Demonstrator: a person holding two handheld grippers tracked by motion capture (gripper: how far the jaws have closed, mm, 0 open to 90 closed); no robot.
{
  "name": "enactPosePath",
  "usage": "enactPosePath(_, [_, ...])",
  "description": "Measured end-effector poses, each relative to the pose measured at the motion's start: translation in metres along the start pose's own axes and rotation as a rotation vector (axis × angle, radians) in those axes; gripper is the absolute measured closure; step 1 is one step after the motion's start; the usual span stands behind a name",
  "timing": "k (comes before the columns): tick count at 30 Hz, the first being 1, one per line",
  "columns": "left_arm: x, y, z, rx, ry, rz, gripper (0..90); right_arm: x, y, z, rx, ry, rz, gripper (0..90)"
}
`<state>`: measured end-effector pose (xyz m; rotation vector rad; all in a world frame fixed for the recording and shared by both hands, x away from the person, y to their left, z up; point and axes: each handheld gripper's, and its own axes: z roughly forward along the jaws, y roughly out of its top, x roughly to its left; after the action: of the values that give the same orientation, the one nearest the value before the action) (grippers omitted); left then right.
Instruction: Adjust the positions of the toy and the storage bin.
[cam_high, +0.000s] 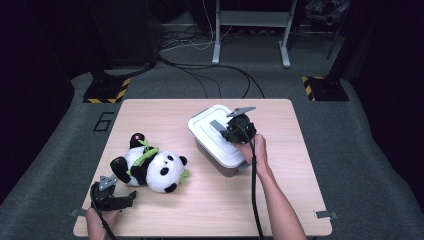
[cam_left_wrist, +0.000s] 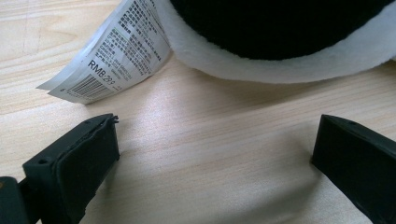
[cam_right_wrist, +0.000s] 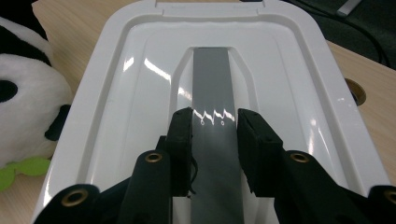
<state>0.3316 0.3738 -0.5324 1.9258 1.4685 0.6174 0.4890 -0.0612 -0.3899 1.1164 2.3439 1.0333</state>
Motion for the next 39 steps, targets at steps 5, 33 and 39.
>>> enactPosePath(5, [0.0, 0.0, 0.0, 0.0, -0.004, -0.004, 0.0, 0.003, -0.008, -0.006, -0.019, 0.004, 0.002, 66.9])
enactPosePath(33, [0.0, 0.001, 0.001, -0.002, -0.001, 0.004, 0.1, 0.044, -0.027, -0.024, -0.039, -0.041, 0.113, 66.9])
enactPosePath(39, [0.0, 0.001, 0.001, -0.002, -0.001, 0.004, 0.1, 0.049, -0.029, -0.024, -0.045, -0.042, 0.085, 66.8])
